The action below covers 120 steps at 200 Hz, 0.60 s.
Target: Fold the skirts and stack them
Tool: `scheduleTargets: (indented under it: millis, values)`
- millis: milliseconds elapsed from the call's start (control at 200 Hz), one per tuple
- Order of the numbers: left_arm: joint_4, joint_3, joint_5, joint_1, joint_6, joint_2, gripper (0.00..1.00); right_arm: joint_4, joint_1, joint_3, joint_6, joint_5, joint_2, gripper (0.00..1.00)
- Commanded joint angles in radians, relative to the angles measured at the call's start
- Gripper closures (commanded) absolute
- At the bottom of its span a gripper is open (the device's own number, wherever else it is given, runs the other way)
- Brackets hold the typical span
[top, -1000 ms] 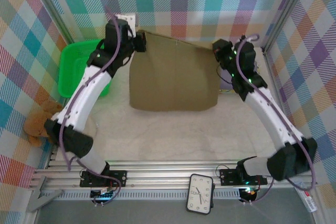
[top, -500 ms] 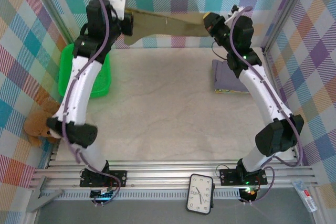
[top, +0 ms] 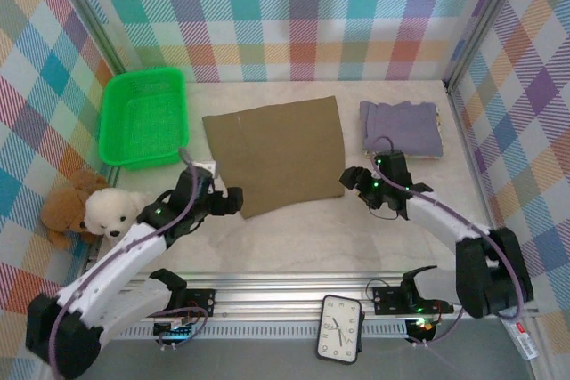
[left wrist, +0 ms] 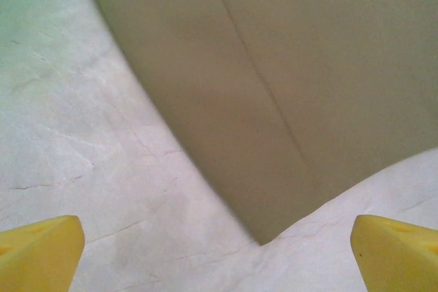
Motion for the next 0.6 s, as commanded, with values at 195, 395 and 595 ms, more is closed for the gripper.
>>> scheduleTargets:
  millis: [195,395,595]
  values:
    - [0.092,0.274,0.009,-0.001,-0.160,0.295,0.00,0.071,0.075,0.187,0.006,0.069,0.068,0.01]
    - [0.000,0.590,-0.008,0.031,-0.220,0.688,0.00,0.076,0.208,0.307,0.124,0.108,0.271,0.01]
    - [-0.095,0.897,0.135,0.137,-0.208,1.036,0.00,0.052,0.339,0.415,0.275,0.195,0.444,0.01]
